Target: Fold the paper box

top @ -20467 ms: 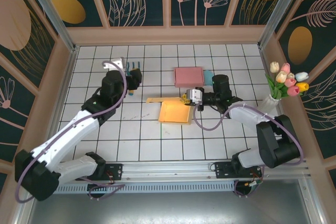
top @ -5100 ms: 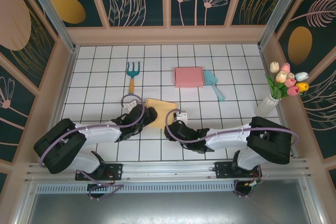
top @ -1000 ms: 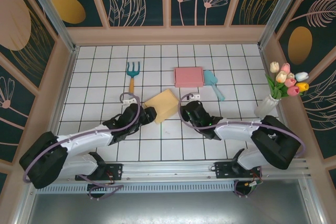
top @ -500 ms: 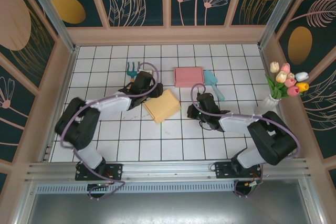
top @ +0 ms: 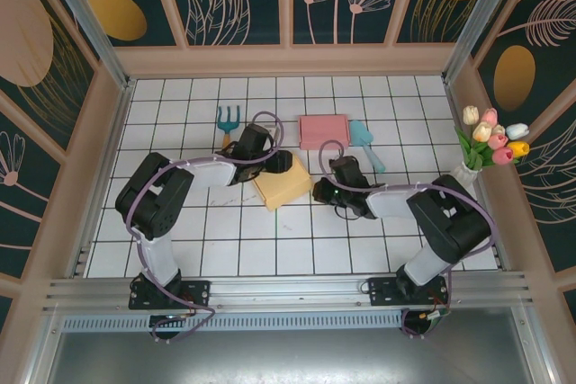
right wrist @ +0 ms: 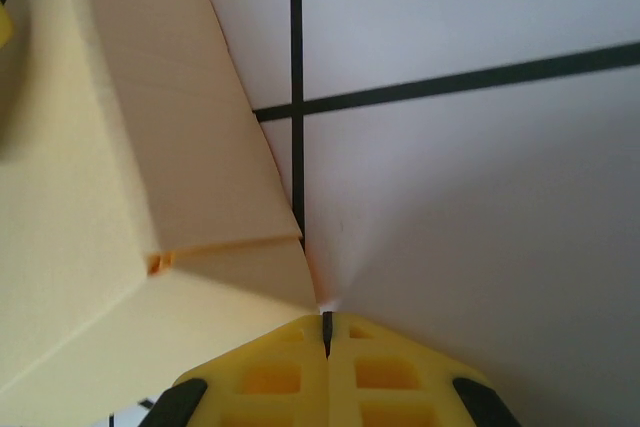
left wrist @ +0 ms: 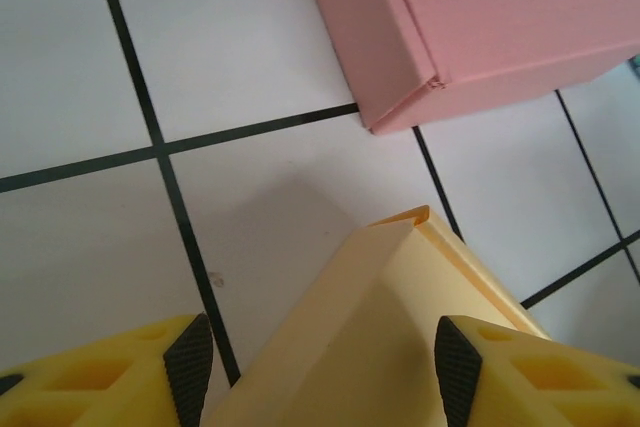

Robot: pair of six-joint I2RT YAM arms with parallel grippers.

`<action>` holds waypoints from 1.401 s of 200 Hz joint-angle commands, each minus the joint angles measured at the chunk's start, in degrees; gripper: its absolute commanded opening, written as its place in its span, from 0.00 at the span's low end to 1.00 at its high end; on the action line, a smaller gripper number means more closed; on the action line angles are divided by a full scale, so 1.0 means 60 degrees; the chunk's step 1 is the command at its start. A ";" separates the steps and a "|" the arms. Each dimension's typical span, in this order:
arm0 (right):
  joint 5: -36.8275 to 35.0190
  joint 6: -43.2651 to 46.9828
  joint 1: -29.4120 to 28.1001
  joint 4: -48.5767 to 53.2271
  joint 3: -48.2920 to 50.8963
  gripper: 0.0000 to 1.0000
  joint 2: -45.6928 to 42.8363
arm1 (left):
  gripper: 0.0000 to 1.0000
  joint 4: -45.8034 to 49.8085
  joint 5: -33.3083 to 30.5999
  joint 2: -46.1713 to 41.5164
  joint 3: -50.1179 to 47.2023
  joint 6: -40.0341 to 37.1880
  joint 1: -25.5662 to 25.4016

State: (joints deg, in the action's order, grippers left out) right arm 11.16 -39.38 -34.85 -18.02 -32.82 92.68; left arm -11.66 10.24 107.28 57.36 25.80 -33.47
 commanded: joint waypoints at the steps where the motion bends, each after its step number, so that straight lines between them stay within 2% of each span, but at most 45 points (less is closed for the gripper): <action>1: 0.0140 0.0015 0.0100 -0.0307 -0.0401 0.00 0.0427 | 0.61 -0.0365 0.1120 0.0392 -0.0216 0.0214 -0.0024; 55: 0.0257 0.0563 0.0180 -0.0467 -0.0997 0.00 0.1239 | 0.61 -0.0844 0.2186 0.0511 -0.0689 0.0431 -0.0750; 81: 0.0624 0.0648 0.0176 -0.1185 -0.0866 0.00 0.1200 | 0.61 -0.1382 0.2675 0.0492 -0.0860 0.1069 -0.1419; 97: 0.0660 0.0779 0.0193 -0.1212 -0.0913 0.00 0.1099 | 0.61 -0.2088 0.2955 0.0341 -0.1158 0.1839 -0.1463; 113: 0.0597 0.0889 0.0238 -0.1031 -0.0961 0.00 0.0887 | 0.62 -0.2028 0.2378 0.0024 -0.1258 0.2157 -0.1456; 142: 0.0083 0.1051 0.0330 -0.0376 -0.0781 0.00 0.0214 | 0.64 -0.0872 0.0200 -0.0643 -0.1216 0.2267 -0.1267; 186: -0.0668 0.0639 0.0254 0.0392 0.0444 0.00 -0.1366 | 0.66 -0.0564 -0.1313 -0.1896 -0.2038 0.2455 -0.0753; 216: -0.0828 0.0198 -0.0122 0.0352 0.1508 0.00 -0.2432 | 0.66 -0.0799 -0.1196 -0.2506 -0.2748 0.2572 -0.0764; 238: -0.1096 -0.0070 -0.0815 0.0314 0.1982 0.00 -0.2837 | 0.66 -0.1300 -0.0943 -0.2981 -0.3434 0.2798 -0.0775; 280: -0.1336 -0.0703 -0.2130 -0.0604 0.2149 0.00 -0.2331 | 0.66 -0.1648 -0.0857 -0.3067 -0.3942 0.2889 -0.0880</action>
State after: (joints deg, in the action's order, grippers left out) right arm 4.93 -40.21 -44.77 -16.95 -20.05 76.71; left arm -18.26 4.25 89.23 34.68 41.91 -38.33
